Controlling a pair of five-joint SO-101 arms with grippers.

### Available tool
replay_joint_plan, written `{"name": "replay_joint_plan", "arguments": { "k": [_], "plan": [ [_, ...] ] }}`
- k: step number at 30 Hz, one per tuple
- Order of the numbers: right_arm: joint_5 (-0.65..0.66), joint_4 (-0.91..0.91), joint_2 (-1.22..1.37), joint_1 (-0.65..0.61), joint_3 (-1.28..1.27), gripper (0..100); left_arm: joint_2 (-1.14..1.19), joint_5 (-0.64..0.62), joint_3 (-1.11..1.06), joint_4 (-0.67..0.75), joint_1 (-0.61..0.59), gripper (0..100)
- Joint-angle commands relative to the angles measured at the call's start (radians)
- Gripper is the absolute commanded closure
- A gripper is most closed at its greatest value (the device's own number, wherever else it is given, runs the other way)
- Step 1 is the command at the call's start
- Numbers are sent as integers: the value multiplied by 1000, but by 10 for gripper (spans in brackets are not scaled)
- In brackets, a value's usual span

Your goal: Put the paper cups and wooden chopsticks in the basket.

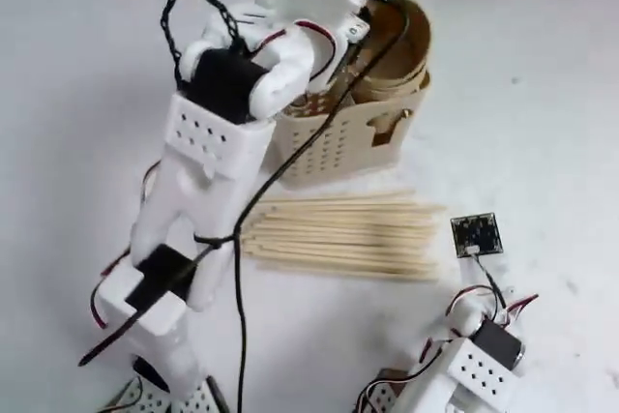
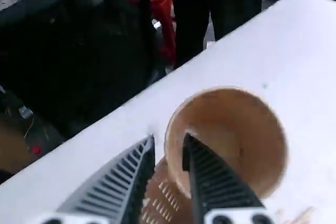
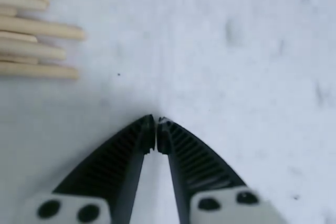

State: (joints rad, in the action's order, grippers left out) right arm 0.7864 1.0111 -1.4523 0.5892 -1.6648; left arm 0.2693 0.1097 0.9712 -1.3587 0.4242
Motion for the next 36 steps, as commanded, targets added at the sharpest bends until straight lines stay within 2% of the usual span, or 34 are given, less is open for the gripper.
{"name": "replay_joint_plan", "arguments": {
  "k": [1,7,21,27,32,36],
  "plan": [
    [12,-16,-7,21,3,974,-4,-2,49,34,-13,888],
    [12,-16,-7,21,3,974,44,-2,21,34,-12,888],
    [12,-16,-7,21,3,974,332,-2,31,29,-5,890],
    [12,-16,-7,21,3,974,346,-2,35,28,-4,890],
    [12,-16,-7,21,3,974,306,-2,190,-69,-5,890],
    [12,-16,-7,21,3,974,251,-2,391,-224,-4,891]
  ]
}}
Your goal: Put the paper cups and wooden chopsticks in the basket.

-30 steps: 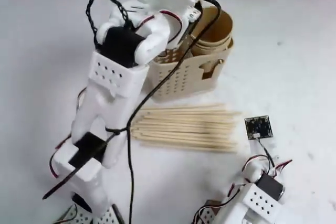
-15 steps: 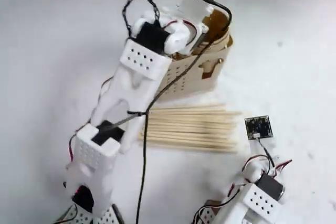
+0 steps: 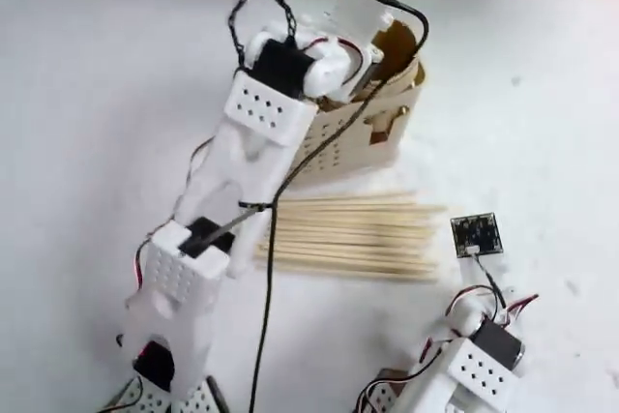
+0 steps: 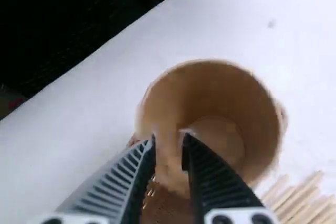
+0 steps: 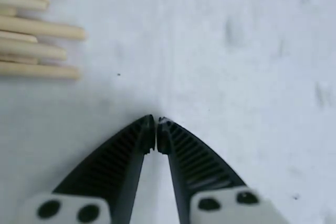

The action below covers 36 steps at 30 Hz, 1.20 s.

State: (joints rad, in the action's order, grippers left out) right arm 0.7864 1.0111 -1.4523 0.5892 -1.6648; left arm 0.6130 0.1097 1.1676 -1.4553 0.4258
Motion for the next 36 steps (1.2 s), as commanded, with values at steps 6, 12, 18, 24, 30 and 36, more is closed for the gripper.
{"name": "replay_joint_plan", "arguments": {
  "k": [6,12,18,24,30,36],
  "plan": [
    [12,-16,-7,21,3,974,-163,28,404,-341,-7,891],
    [12,-16,-7,21,3,974,-351,89,6,-338,28,891],
    [12,-16,-7,21,3,974,-573,180,-652,-282,120,891],
    [12,-16,-7,21,3,974,-728,387,-1151,-71,128,891],
    [12,-16,-7,21,3,974,-746,545,-1531,203,137,888],
    [12,-16,-7,21,3,974,-708,551,-1728,491,137,887]
  ]
}}
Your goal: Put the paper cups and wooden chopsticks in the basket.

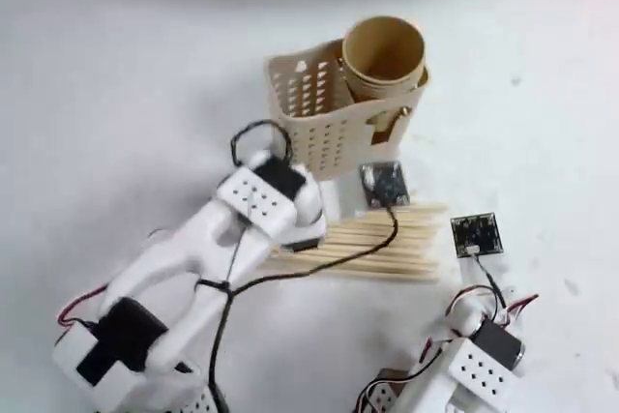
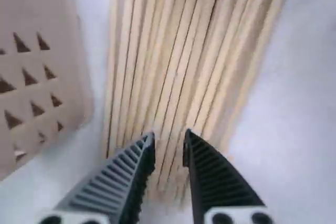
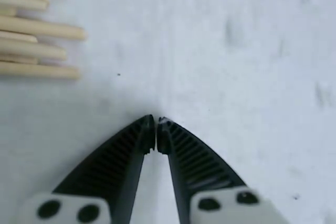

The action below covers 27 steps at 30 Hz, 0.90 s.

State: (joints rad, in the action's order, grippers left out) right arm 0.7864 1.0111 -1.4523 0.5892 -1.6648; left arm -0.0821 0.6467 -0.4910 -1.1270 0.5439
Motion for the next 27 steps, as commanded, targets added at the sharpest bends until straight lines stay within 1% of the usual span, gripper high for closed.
{"name": "replay_joint_plan", "arguments": {
  "k": [1,3,7,10,11,14,20,22,27],
  "plan": [
    [12,-16,-7,21,3,974,19,14,-71,183,19,887],
    [12,-16,-7,19,3,974,111,15,-49,198,22,887],
    [12,-16,-7,19,3,974,288,57,74,167,10,890],
    [12,-16,-7,19,3,974,352,63,132,133,5,895],
    [12,-16,-7,19,3,974,357,63,137,132,5,911],
    [12,-16,-7,19,3,974,357,63,133,129,8,976],
    [12,-16,-7,19,3,974,326,60,130,106,5,978],
    [12,-16,-7,19,3,974,285,58,124,81,5,978],
    [12,-16,-7,19,3,974,139,57,26,87,5,978]
  ]
}}
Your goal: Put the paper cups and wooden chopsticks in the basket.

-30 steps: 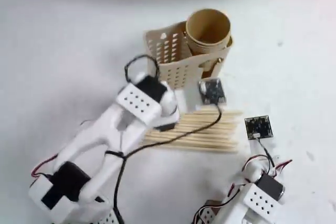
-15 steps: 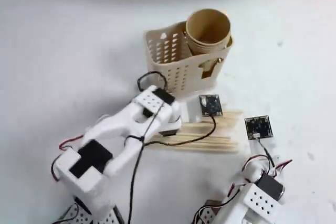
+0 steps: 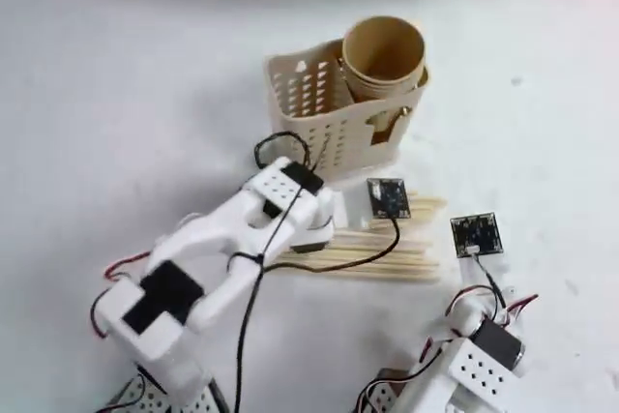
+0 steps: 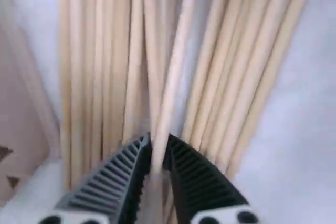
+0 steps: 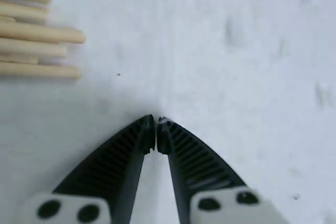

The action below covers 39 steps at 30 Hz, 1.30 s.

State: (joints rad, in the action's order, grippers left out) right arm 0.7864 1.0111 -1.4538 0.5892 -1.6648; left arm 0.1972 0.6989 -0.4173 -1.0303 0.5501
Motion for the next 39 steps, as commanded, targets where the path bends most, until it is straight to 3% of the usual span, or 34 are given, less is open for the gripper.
{"name": "replay_joint_plan", "arguments": {
  "k": [1,15,22,39],
  "plan": [
    [12,-16,-5,19,3,974,-174,5,-69,-9,-1,978],
    [12,-16,-5,19,3,974,-575,-78,-245,-18,-31,978],
    [12,-16,-5,19,3,974,-535,-61,-319,-15,-39,978],
    [12,-16,-5,19,3,974,-455,368,-391,-69,-717,978]
  ]
}}
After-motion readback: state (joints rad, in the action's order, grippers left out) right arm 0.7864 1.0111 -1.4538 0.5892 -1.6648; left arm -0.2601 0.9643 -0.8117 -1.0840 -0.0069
